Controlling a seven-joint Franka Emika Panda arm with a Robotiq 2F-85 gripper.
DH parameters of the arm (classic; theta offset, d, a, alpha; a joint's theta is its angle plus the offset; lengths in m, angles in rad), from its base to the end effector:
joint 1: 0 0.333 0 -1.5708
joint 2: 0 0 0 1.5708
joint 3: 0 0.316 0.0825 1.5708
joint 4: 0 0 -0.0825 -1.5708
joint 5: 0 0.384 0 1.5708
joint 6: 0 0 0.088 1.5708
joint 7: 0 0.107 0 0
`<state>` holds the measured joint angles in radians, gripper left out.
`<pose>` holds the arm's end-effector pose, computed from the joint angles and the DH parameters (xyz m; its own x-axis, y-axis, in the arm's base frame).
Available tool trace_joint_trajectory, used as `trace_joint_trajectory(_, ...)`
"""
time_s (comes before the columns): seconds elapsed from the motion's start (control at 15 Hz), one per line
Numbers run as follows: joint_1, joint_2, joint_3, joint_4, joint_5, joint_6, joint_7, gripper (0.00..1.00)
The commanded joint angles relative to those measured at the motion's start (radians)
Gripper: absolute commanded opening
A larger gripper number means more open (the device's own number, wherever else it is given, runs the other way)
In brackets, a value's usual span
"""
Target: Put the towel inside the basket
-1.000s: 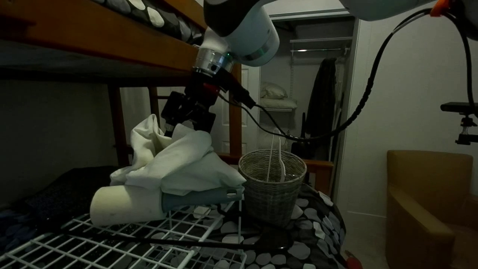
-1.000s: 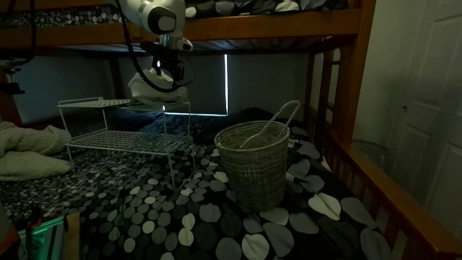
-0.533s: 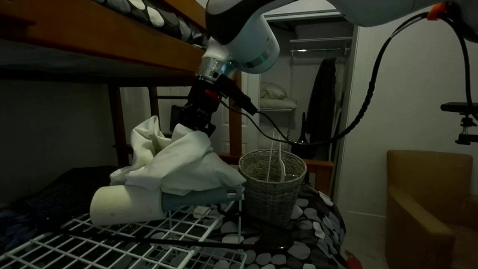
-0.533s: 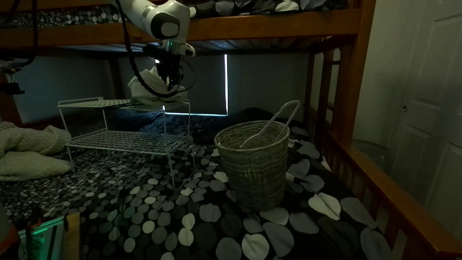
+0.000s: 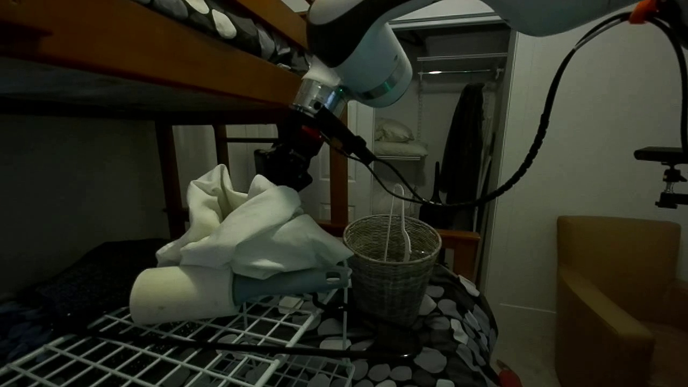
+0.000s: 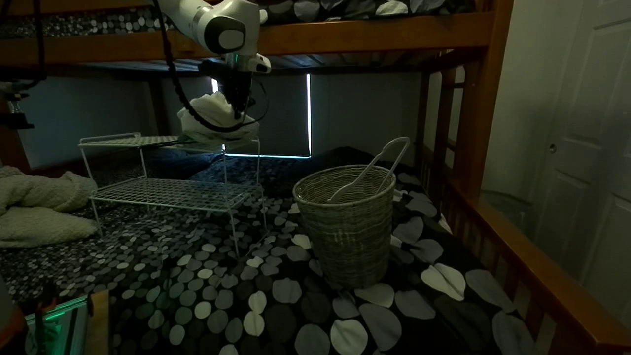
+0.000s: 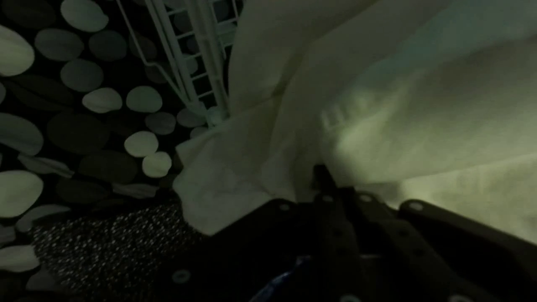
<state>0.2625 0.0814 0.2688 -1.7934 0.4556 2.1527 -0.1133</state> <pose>0.5224 0.3223 0.5324 0.8951 0.3574 0.2666 0.4411 -0.7973 -0.4120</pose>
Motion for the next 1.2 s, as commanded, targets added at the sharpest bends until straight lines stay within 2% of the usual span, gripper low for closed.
trace_joint_trajectory(0.0,-0.01,-0.135,-0.012,-0.153,-0.013,0.146,0.065,0.0)
trace_joint_trajectory(0.07,-0.01,-0.135,-0.013,-0.15,-0.009,0.124,0.055,0.26)
trace_joint_trajectory(0.13,-0.008,-0.141,-0.013,-0.153,0.0,0.111,0.049,0.28)
trace_joint_trajectory(0.2,-0.005,-0.151,-0.013,-0.165,0.012,0.115,0.041,0.34)
trace_joint_trajectory(0.4,-0.003,-0.206,-0.012,-0.227,0.003,0.165,0.123,0.56)
trace_joint_trajectory(0.47,0.0,-0.206,-0.014,-0.229,0.034,0.177,0.101,0.63)
trace_joint_trajectory(0.73,0.02,-0.117,-0.021,-0.186,0.286,0.156,-0.108,0.94)
trace_joint_trajectory(0.8,0.016,-0.102,-0.018,-0.187,0.32,0.153,-0.123,0.99)
trace_joint_trajectory(1.0,0.005,-0.049,-0.013,-0.182,0.395,0.126,-0.142,1.0)
trace_joint_trajectory(1.13,-0.002,-0.01,-0.012,-0.168,0.391,0.06,-0.121,1.0)
